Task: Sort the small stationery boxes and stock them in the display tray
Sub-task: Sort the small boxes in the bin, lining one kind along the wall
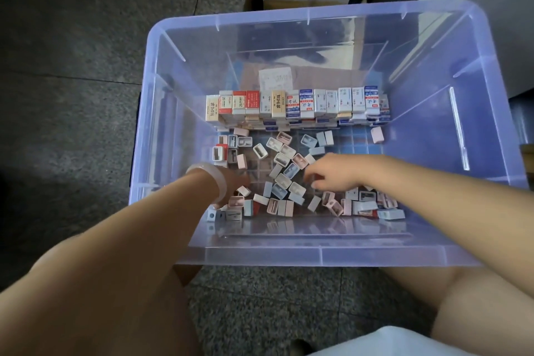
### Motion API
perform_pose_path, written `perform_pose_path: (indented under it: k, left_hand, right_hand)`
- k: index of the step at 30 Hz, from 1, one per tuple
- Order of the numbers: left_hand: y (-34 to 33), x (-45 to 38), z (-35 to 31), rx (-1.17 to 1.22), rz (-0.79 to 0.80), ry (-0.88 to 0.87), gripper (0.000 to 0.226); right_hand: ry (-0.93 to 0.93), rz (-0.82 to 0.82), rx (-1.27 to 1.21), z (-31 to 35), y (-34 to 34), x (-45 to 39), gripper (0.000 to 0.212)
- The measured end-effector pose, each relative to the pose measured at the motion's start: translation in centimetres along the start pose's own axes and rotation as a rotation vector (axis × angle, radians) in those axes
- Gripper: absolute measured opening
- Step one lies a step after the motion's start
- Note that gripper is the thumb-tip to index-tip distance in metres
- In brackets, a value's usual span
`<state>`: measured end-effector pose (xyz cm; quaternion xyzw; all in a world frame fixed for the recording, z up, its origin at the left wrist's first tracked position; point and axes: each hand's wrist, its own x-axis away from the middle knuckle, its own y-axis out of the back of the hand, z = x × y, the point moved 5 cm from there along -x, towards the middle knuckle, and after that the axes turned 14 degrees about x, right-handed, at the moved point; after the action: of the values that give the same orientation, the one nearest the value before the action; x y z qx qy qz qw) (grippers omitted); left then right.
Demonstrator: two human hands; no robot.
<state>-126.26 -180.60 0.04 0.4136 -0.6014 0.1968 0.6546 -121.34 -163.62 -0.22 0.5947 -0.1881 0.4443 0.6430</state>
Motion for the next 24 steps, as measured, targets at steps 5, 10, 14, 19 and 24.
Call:
perform_pose_path:
  k: [5,10,14,19,24]
  left_hand:
    - [0.0,0.5,0.1,-0.04,-0.03,0.009,0.087]
    - [0.1,0.4,0.3,0.064,-0.009,0.004,0.084]
    - [-0.1,0.4,0.1,0.01,-0.016,0.025,0.083]
    - [-0.7,0.0,0.4,-0.005,-0.021,0.04,0.074]
    - [-0.7,0.1,-0.1,0.031,-0.045,0.004,0.075]
  right_hand:
    - [0.138,-0.019,-0.021,5.3,2.4,-3.4,0.036]
    - [0.133,0.071,0.068,8.9,1.4,-6.8,0.044]
    - [0.05,0.059,0.002,9.5,0.0,-8.2,0.044]
    - [0.004,0.0,-0.296,9.0,-1.2,-8.5,0.04]
    - [0.005,0.036,-0.298,9.6,-1.5,-7.9,0.01]
